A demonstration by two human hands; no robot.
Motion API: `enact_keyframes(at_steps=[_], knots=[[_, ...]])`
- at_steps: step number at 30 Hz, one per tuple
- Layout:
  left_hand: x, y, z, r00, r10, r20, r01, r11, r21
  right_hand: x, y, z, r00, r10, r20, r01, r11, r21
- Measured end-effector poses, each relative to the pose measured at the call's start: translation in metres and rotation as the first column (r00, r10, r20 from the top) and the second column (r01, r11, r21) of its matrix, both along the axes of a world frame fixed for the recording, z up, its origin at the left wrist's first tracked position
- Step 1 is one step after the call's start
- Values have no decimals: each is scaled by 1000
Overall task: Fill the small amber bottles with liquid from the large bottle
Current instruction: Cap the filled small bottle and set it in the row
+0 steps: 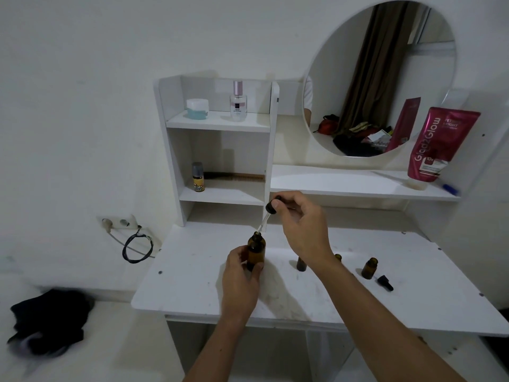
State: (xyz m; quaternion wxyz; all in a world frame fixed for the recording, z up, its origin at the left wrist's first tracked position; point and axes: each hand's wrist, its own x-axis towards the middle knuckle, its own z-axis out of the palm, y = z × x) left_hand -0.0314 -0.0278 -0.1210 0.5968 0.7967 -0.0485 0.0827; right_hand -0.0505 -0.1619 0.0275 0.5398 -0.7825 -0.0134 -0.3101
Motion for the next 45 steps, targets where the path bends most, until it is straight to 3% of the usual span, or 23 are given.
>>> enact_keyframes(at_steps=[9, 16, 26, 41, 45], knots=[[3, 0, -4, 1000, 7, 15, -8, 1000, 28, 6, 4, -15, 1000, 13, -14, -15, 996, -92], [3, -2, -6, 1000, 11, 19, -12, 999, 38, 20, 8, -36, 983, 64, -170, -111, 953, -282], [5, -3, -7, 1000, 19, 3, -20, 998, 55, 24, 8, -52, 969, 50, -241, -124, 944, -304], [-14, -5, 6, 992, 125, 4, -125, 991, 45, -28, -30, -43, 994, -47, -99, 19, 965, -261], [-26, -7, 6, 982, 182, 48, -180, 983, -41, -56, -59, -46, 992, -121, -39, 109, 967, -232]])
